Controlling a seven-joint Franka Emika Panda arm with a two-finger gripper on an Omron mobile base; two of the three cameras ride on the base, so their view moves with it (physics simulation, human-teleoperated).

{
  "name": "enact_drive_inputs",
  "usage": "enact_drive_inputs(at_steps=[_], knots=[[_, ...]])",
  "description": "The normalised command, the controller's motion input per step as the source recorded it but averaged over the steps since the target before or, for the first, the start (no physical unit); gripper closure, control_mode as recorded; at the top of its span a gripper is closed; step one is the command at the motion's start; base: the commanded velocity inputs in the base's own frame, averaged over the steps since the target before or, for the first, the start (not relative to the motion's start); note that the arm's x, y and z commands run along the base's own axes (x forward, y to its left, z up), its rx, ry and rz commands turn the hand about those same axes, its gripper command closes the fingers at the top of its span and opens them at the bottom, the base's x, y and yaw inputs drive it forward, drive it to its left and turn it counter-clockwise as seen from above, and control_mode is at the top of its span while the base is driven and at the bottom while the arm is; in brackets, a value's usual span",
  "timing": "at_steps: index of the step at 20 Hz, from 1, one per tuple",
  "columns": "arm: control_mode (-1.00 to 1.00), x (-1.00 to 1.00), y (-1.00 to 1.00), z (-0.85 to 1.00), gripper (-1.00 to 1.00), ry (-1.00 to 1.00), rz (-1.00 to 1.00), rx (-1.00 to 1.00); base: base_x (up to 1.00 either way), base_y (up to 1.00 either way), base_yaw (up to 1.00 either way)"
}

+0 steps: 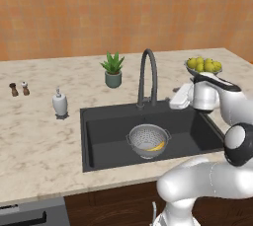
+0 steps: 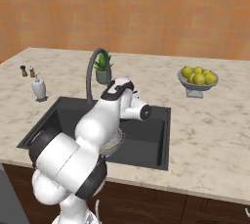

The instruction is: Put the colander in the sink, put the banana in the colander, and turn on the sink faucet and pour water over the colander.

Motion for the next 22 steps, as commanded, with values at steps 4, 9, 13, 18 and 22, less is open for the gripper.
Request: enact_drive_inputs(at_steps=[4,9,13,18,22], knots=[[-1.0,0.29,0.0,-0.18,-1.0,0.0,0.07,0.0,0.0,0.0,0.0],[-1.0,0.42,0.02,-0.24,-1.0,0.0,0.01,0.0,0.0,0.0,0.0],[-1.0,0.51,0.0,-0.13,-1.0,0.0,0.0,0.0,0.0,0.0,0.0],[-1.0,0.38,0.06,-0.18,-1.0,0.0,0.0,0.0,0.0,0.0,0.0],[-1.0,0.37,0.0,-0.09,-1.0,0.0,0.0,0.0,0.0,0.0,0.0]])
